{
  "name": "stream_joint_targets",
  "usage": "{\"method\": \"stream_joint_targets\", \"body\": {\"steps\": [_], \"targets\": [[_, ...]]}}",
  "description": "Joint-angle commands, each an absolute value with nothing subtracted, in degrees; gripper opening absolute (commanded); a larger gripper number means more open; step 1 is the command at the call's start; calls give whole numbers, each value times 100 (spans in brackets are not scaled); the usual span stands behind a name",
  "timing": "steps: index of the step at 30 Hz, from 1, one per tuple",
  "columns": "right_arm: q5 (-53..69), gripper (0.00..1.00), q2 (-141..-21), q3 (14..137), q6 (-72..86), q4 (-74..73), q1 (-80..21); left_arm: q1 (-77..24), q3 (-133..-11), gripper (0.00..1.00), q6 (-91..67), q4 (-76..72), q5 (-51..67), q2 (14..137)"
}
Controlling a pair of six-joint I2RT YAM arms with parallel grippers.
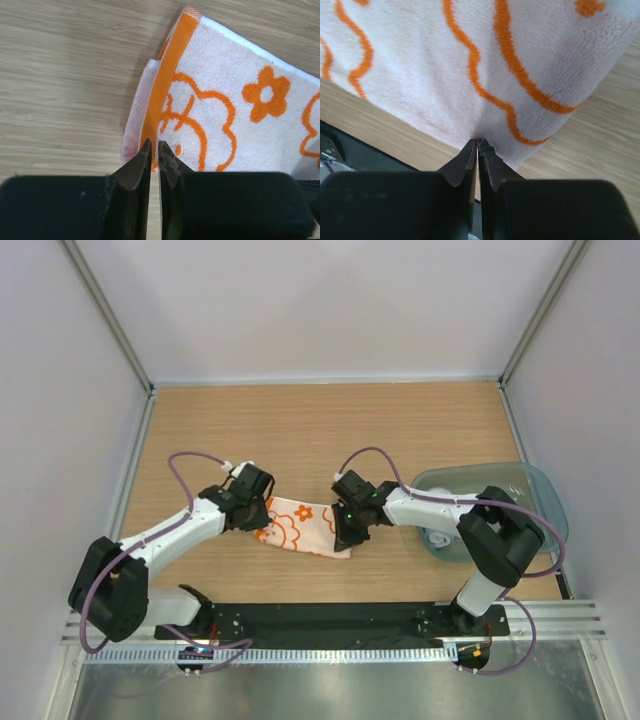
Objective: Roll the towels
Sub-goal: Fold the towel
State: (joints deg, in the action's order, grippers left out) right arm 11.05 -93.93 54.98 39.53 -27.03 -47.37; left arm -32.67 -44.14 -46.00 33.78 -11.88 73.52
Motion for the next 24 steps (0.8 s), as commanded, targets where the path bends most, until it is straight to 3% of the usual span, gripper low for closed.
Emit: {"method": "stream_joint_targets", "body": {"steps": [1, 19, 24], "targets": [[1239, 12, -9571, 5230, 4008, -2294, -4658, -3296, -4368, 10, -4632, 2997, -1160, 7575], [1292, 12, -9624, 4606, 4043, -2039, -4562, -3296, -4324, 8, -4808, 3015, -1810, 8797], [1257, 13, -9554, 4526, 4017, -2092, -4562, -3296, -4333, 16, -4843, 2962, -1811, 8965]]}}
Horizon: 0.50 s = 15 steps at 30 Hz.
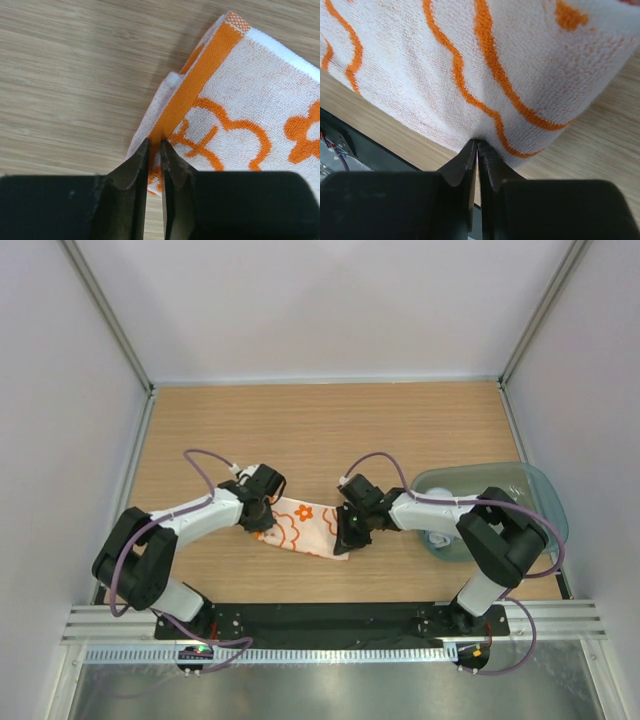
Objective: Roll the towels
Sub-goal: Fold the towel
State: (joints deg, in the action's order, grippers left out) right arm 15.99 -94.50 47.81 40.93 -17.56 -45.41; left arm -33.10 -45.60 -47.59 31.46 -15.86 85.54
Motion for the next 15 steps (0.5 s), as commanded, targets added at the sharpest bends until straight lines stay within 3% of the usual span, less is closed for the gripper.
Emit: {"method": "stream_joint_targets", "body": {"steps": [1, 6, 11, 15], "targets": [[1248, 14, -9545, 4544, 3999, -2135, -4562, -3296, -4359, 18, -4843, 2971, -1811, 8939], [1266, 28, -9352, 5009, 3815, -2644, -4588, -3296, -4832, 32, -4659, 3348, -2126, 8702], [1143, 45, -8966, 5894, 3639, -3198, -4614, -3296, -5554, 36, -4500, 4006, -2539, 8622], [879, 45, -8956, 6451, 3463, -3559, -4465, -3305, -5914, 36, -4517, 4183, -2435, 8386]]}}
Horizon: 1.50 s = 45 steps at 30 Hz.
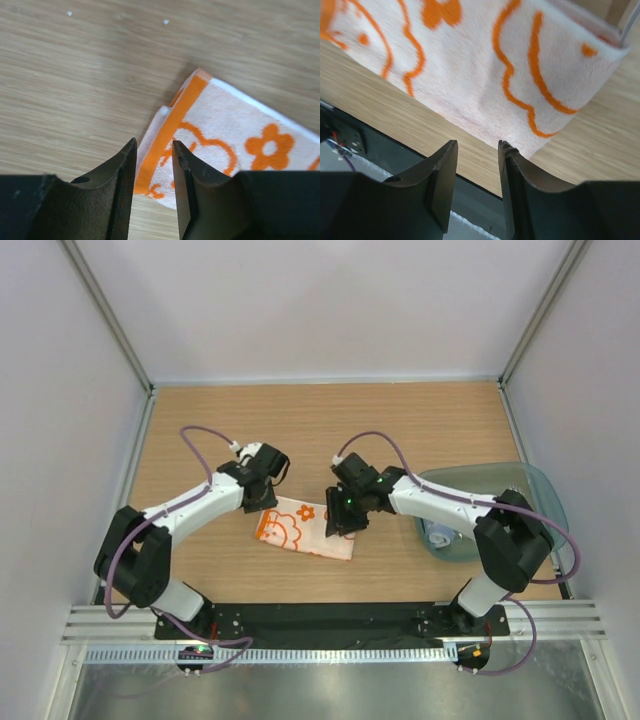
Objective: Roll the towels
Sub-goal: Fold the towel
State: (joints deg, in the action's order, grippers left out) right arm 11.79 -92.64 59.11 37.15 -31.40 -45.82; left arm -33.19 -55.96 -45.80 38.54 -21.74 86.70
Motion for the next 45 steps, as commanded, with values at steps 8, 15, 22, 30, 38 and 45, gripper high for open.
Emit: {"method": "stream_joint_targets", "body": {"steps": [8, 15, 22, 30, 38, 45], "targets": [[1178, 37, -9491, 6583, 3279, -3287, -3745, -3594, -5669, 35, -4860, 4228, -1969, 7954], [1152, 32, -10151, 6574, 3103, -3138, -3489, -3718, -5142, 35, -5168, 3648, -1363, 8041], [1046, 31, -10318, 6302, 3085, -3059, -3419, -3683, -4852, 35, -5098, 3033, -1107, 8700], [1230, 31, -10204, 5880, 3296, -2945, -3436, -2963, -4746, 34, -4808, 2760, -941, 9149], [1371, 30, -10581, 6161, 3393, -2830, -3621, -2259, -5106, 34, -4404, 2909, -975, 9281], [1283, 31, -10591, 6442, 3305, -3006, -3621, -2136, -5466, 33, -4280, 3278, -1239, 9150]]}}
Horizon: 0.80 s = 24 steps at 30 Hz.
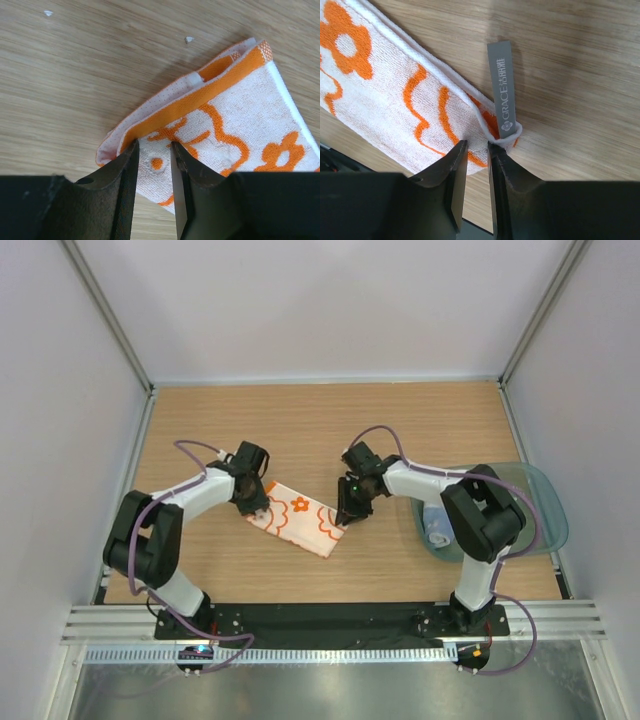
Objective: Roll the towels
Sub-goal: Fold the towel
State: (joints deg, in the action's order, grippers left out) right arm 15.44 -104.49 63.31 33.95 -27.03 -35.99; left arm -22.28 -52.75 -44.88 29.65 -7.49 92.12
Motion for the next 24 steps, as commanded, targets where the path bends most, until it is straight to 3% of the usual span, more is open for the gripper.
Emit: {"method": "stream_joint_targets", "body": {"steps": [1, 4, 13, 24], "targets": [[1283, 31, -10582, 6538, 3279, -3049, -3630, -2144, -5502, 33, -4289, 3357, -1257, 9106], [1301, 37, -10494, 6793, 3208, -3199, -3621, -2136, -5660, 35, -4272, 3585, -1432, 8834], [985, 43, -9932, 7470, 3129, -3910, -3621, -2311, -6328, 38, -4113, 4438, -2100, 7912], [26, 50, -8008, 6118, 3945, -3780, -3612, -4997, -5740, 38, -4263, 4114, -2839, 7295]]}}
